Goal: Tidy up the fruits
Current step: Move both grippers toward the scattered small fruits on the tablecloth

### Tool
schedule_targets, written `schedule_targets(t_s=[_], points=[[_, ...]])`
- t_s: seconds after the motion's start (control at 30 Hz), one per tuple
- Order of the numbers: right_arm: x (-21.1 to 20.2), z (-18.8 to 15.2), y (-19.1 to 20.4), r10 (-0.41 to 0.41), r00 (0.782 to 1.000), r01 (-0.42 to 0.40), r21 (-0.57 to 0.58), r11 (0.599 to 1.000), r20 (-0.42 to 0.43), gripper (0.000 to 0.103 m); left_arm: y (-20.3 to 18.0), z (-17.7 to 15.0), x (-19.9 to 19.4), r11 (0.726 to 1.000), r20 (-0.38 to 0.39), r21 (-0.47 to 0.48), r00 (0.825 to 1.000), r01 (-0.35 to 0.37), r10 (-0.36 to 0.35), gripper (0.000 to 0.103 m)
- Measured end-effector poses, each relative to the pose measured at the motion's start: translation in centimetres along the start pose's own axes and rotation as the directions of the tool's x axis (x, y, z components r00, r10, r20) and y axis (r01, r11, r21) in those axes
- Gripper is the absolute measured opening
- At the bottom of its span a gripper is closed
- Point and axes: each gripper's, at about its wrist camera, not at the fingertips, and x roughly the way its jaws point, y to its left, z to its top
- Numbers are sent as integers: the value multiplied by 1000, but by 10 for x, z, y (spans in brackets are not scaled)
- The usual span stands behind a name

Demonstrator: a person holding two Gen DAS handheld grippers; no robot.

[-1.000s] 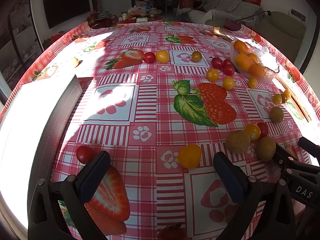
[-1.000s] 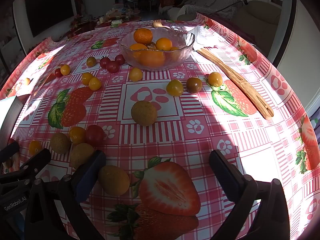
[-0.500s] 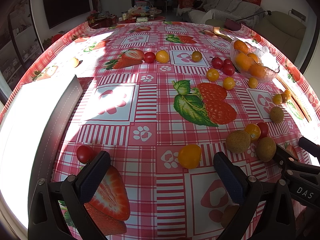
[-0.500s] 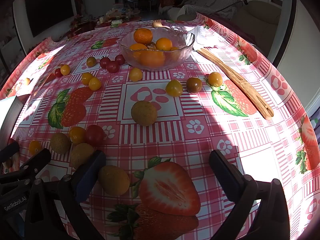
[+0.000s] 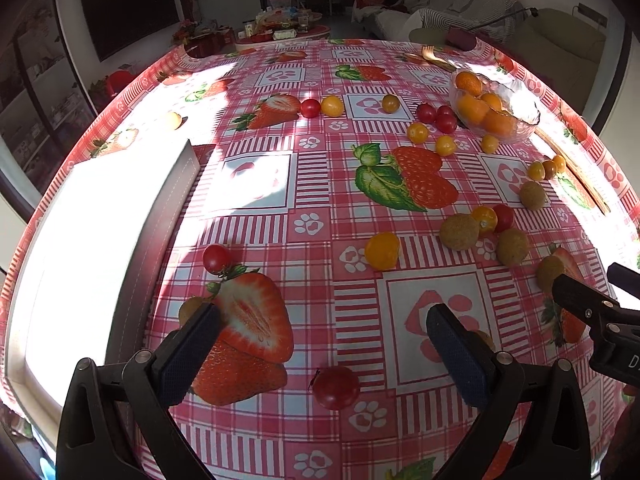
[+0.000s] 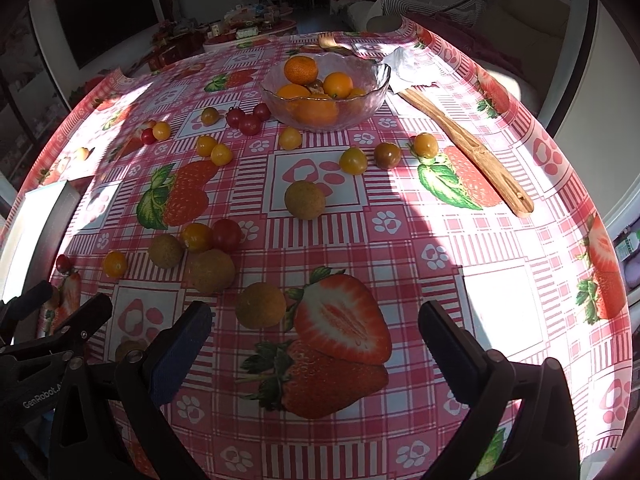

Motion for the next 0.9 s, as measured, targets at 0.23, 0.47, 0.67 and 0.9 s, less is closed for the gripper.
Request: schedule_targets(t_s=[0.23,0.47,0.67,0.9], points=[[-7,-13,-6,13,999,-12,11,1000,-42,103,-1,-12,-7,1000,-21,-5,1000,12,-12,103],[-9,-17,-7,21,998,-20,22,1000,-55,103,-1,-12,-15,1000,-9,11,1000,6,-6,103],[-8,-20,-6,25,998,-24,24,999,-61,103,0,-12,-16,1000,-8,14,1000,2,-2,103],[-10,-21,-5,26,998,-25,19,1000,-62,103,7,-17,-18,1000,-4,12,1000,-2,2,103]])
